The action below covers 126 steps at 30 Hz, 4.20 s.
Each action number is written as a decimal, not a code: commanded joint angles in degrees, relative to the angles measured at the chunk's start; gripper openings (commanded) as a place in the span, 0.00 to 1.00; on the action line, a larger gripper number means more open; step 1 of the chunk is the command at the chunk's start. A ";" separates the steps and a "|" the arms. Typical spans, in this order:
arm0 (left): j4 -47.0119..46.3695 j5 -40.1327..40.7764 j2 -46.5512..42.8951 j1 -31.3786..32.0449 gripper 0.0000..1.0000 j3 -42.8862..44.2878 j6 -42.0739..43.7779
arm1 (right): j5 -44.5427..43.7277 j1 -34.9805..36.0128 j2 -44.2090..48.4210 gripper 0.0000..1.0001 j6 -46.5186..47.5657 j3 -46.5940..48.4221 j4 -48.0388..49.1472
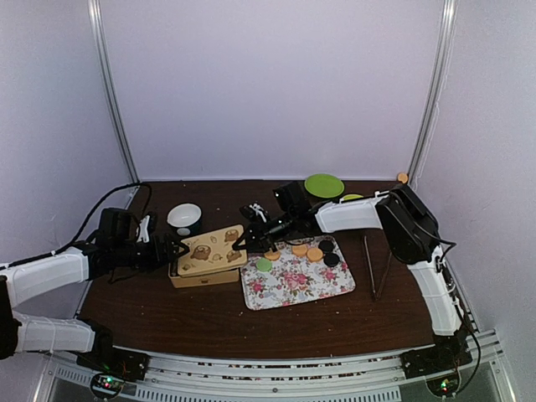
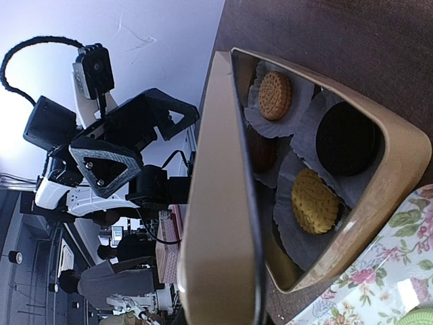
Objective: Pack the cookies
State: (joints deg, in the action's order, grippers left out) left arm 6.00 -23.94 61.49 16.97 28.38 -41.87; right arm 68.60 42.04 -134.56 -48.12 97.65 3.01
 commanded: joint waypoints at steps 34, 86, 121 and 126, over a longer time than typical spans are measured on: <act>-0.64 3.53 -0.59 -0.36 0.87 0.18 2.03 | -8.20 -3.18 0.54 0.34 8.79 3.58 -13.22; -6.14 4.40 4.63 -0.40 0.88 -1.68 -1.27 | -11.43 0.92 1.81 0.23 14.24 4.69 -21.79; 0.35 10.18 4.01 1.66 0.79 2.05 2.32 | -13.13 2.59 0.14 0.20 17.37 9.58 -27.68; 1.45 11.95 4.56 1.69 0.79 2.11 3.04 | -13.14 3.12 -0.38 0.21 17.25 10.48 -27.79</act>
State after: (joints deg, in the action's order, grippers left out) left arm 7.03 -14.20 65.25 18.41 28.80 -40.38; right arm 56.45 44.29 -134.47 -31.40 106.04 -24.27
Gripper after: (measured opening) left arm 0.790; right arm 0.207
